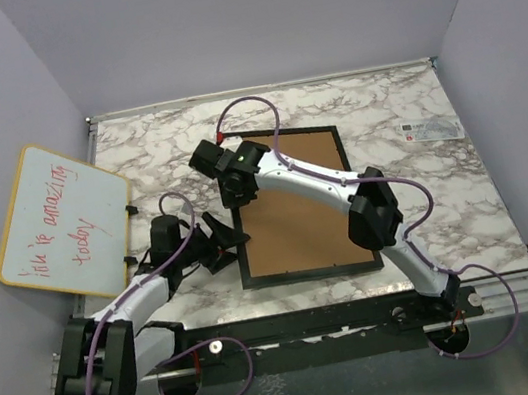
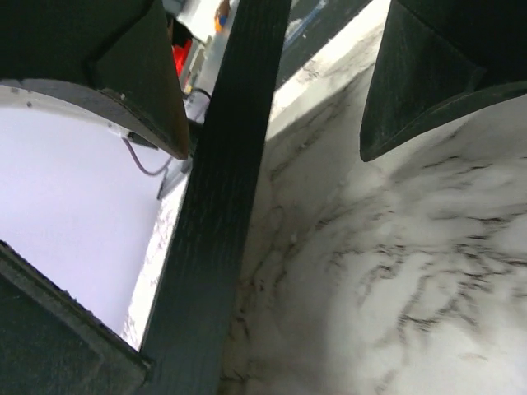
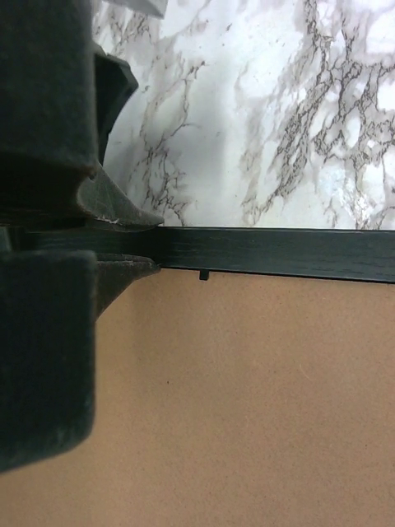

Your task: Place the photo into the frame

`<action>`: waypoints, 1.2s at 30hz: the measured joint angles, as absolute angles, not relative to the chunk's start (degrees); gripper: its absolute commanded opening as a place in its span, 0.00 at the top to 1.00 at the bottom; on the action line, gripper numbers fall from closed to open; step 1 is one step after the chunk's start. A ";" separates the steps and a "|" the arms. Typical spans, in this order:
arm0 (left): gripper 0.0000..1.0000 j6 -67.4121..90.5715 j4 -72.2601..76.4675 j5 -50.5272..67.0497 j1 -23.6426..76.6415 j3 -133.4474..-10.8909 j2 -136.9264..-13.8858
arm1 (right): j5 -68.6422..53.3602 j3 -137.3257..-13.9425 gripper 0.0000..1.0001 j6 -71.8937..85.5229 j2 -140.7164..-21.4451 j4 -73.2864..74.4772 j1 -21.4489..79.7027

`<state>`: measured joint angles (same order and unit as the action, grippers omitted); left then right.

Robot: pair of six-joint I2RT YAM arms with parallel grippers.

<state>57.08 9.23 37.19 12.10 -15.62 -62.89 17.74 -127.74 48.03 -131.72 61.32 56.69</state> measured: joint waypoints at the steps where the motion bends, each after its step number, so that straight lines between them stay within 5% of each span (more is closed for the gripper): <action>1: 0.30 57.34 10.48 37.71 12.51 -15.66 -63.68 | 17.41 -127.74 0.99 48.03 -131.57 61.28 56.64; 10: 0.53 57.65 14.41 42.83 12.99 -19.18 -66.67 | 16.16 -126.96 0.99 48.21 -130.93 60.25 56.42; 14: 0.73 57.36 14.00 43.53 12.86 -19.62 -66.32 | 15.38 -126.58 0.99 48.88 -128.57 58.22 56.05; 23: 1.00 57.49 12.25 45.25 12.69 -25.30 -66.61 | 15.14 -125.82 0.61 49.04 -122.37 55.92 54.30; 31: 1.00 47.22 -5.80 43.66 10.66 -44.58 -68.88 | 16.29 -123.59 0.55 47.77 -116.40 55.53 50.78; 36: 1.00 34.37 -22.26 38.65 9.93 -62.72 -74.94 | 16.97 -123.37 0.36 46.85 -111.85 55.42 47.81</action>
<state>34.37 -22.26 38.65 9.93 -62.72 -74.94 16.97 -123.37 46.85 -111.85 55.42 47.81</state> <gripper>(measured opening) 0.309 0.523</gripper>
